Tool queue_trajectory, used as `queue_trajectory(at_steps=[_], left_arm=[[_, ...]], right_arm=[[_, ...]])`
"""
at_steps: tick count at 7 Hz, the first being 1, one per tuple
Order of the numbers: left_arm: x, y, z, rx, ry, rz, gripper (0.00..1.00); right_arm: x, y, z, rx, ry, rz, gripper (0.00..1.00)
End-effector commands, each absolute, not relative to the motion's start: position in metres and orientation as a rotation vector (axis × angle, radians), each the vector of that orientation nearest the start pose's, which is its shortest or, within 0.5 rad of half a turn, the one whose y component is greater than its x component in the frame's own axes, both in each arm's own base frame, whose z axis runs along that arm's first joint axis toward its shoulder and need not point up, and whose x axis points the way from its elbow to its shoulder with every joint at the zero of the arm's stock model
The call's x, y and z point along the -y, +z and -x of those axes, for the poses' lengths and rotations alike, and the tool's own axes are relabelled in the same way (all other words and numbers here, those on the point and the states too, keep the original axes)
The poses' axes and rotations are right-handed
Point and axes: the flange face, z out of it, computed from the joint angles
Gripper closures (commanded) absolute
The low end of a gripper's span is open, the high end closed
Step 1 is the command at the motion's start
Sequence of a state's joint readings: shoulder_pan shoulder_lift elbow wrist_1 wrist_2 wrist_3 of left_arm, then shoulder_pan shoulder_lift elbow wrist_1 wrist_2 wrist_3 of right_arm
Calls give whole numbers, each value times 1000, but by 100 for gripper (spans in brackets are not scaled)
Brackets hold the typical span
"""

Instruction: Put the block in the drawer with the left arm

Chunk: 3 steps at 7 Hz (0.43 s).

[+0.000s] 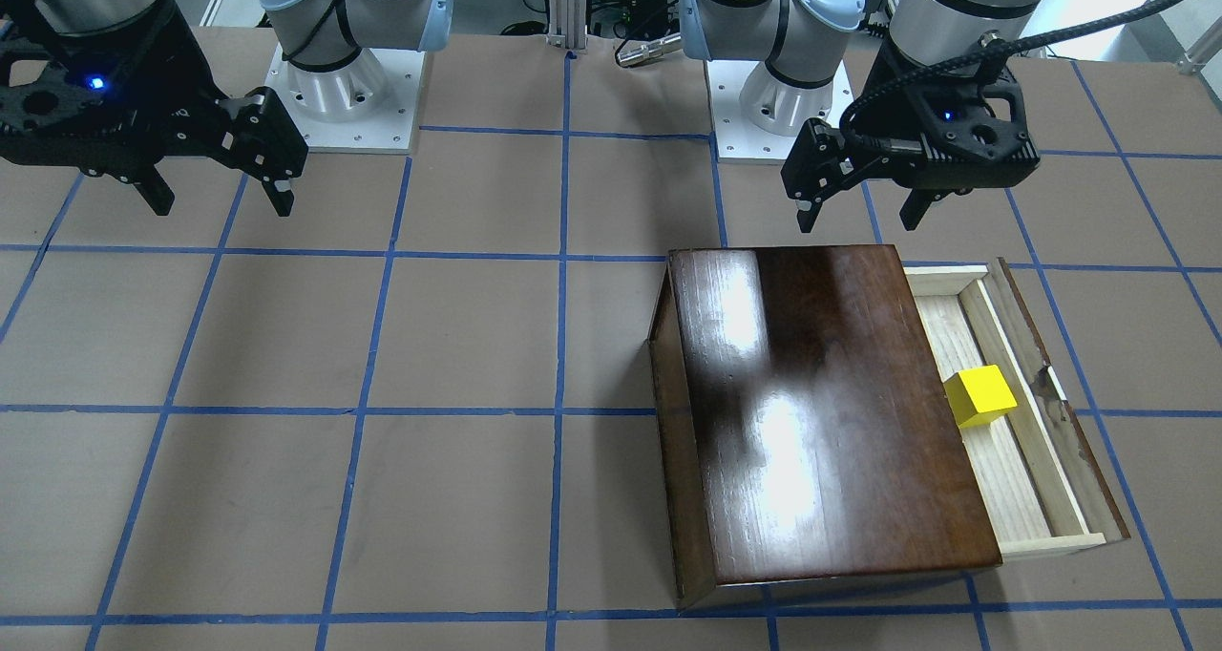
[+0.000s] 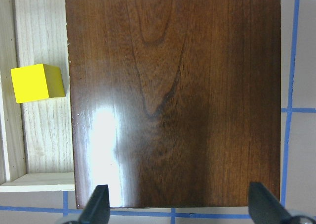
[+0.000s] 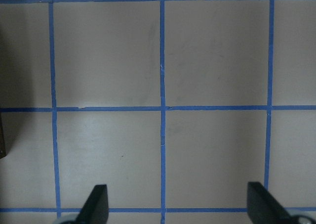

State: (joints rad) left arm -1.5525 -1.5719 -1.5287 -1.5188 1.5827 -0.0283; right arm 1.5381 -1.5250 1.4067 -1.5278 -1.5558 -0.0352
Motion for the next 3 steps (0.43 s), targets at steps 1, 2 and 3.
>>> queue_trajectory(at_steps=[1, 2, 3], left_arm=[[502, 517, 123, -3128, -154, 80, 0], [502, 517, 124, -3134, -154, 80, 0], [501, 518, 124, -3134, -159, 80, 0]], right_arm=[[520, 541, -117, -3128, -118, 3, 0], [519, 542, -118, -3127, -121, 6, 0], [520, 541, -118, -3128, -118, 6, 0]])
